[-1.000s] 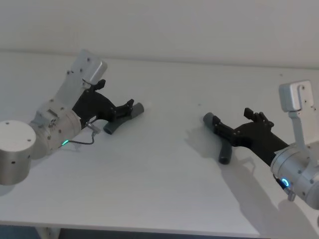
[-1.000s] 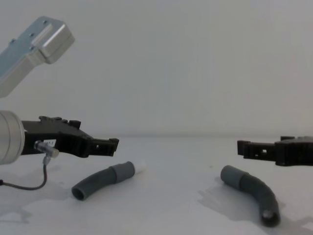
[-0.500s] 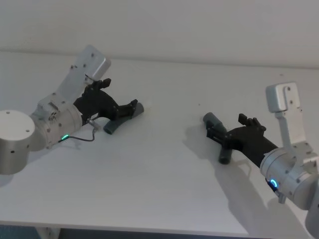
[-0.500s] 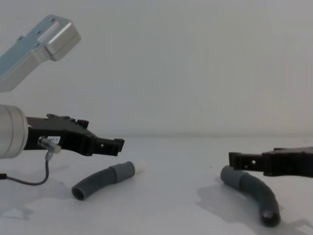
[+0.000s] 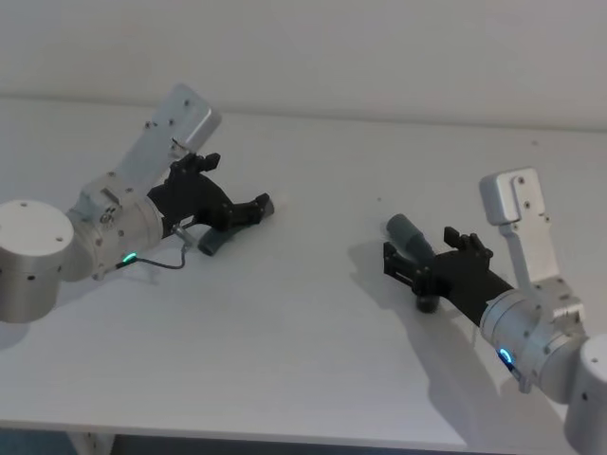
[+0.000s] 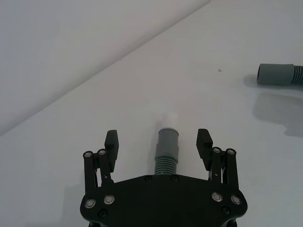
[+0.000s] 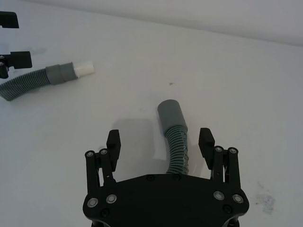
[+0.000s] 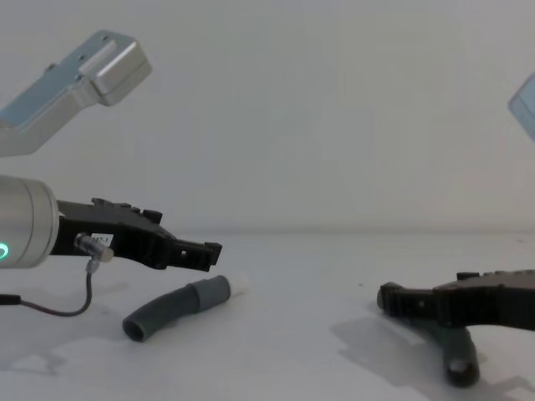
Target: Use both hands to pick up one end of the pipe from the table, align the ends, and insert them.
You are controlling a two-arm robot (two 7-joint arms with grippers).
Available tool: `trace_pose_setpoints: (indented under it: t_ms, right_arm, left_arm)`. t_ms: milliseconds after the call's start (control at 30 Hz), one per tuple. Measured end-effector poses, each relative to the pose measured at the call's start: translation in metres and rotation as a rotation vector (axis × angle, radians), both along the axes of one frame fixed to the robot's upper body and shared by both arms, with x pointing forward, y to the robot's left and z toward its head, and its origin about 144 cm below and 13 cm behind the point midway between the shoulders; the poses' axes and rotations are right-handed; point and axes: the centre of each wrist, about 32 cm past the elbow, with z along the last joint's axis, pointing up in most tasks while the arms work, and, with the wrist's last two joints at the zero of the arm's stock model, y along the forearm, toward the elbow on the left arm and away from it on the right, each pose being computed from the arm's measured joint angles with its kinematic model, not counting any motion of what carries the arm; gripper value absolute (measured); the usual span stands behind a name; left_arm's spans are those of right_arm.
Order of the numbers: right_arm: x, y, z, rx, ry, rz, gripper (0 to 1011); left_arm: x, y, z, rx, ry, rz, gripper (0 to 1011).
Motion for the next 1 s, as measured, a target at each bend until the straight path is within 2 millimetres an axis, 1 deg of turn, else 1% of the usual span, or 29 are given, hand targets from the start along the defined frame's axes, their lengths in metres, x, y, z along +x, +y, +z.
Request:
trace_pose_setpoints:
  t_ms: [400,1000]
  right_arm:
    - [0.004,0.002,-0.004,-0.013,0.018,0.006,1003]
    - [0.013,0.000,-0.006,0.006,0.069,-0.008,1004]
  left_arm:
    - [0.003,-0.004,0.004,0.006,0.050,0.002,1000]
    - [0.007,-0.008,0.007,0.003,0.089,0.015,1000]
